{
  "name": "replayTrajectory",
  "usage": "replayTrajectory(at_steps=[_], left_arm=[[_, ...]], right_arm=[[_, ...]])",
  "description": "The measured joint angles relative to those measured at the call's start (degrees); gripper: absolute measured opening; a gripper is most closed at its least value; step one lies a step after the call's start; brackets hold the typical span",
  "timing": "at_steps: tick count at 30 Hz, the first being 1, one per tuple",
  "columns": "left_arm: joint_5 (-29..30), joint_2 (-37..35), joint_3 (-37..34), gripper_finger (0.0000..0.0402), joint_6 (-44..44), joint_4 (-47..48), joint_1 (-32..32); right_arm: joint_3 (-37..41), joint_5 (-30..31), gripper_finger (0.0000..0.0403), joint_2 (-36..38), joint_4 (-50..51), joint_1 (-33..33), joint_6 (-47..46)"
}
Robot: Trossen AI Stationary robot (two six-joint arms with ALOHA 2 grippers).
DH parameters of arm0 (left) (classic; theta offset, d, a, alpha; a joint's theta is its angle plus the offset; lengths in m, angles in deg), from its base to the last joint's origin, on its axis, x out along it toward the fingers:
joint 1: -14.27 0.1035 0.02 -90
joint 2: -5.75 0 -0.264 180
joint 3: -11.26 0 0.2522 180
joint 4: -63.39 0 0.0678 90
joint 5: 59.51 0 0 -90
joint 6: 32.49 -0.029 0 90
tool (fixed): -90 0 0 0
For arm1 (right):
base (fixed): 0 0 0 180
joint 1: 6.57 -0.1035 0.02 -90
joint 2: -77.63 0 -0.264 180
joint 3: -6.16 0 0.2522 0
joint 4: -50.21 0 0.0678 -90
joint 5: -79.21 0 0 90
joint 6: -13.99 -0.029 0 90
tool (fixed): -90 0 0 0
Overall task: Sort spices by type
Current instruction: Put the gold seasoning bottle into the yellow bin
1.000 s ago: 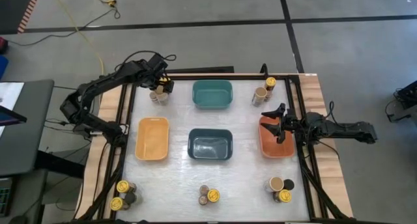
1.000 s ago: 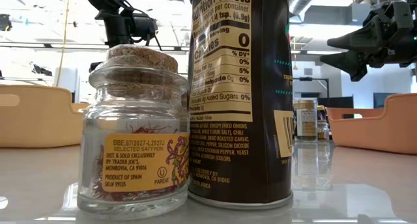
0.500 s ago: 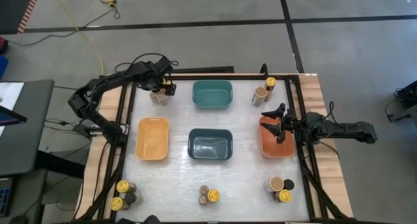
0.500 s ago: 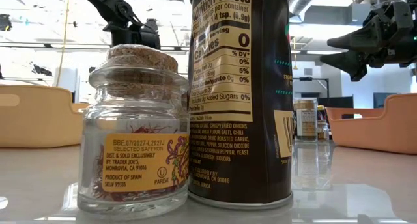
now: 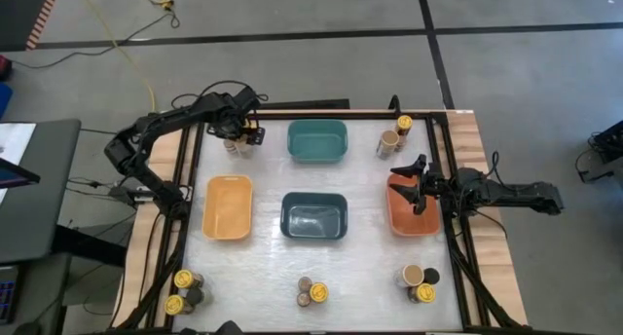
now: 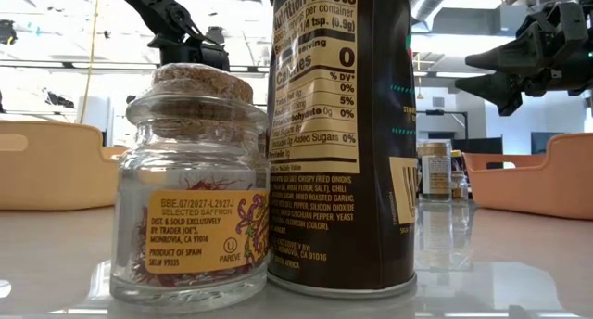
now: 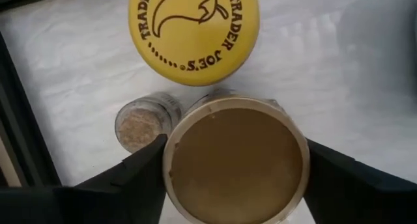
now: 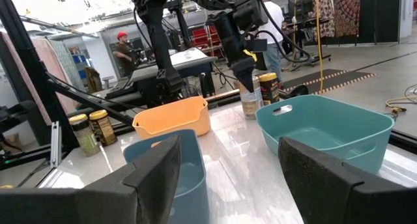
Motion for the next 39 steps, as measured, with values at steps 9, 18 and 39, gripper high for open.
replayTrajectory(at_steps=[9,18,39], left_arm=[[-0.12,-0.47,0.01,0.027,-1.35,0.74,0.27],[-0.12,-9.13,3.19,0.027,0.17,6.62,-2.08],[11.15,-23.21,5.05,0.027,43.56,29.12,-42.7]], right_arm=[[0.0,0.02,0.0286,0.02,0.0,-0.02,0.0],[0.01,0.02,0.0286,0.02,0.0,-0.02,0.0],[0.01,0.02,0.0286,0.01,0.0,-0.01,0.0]])
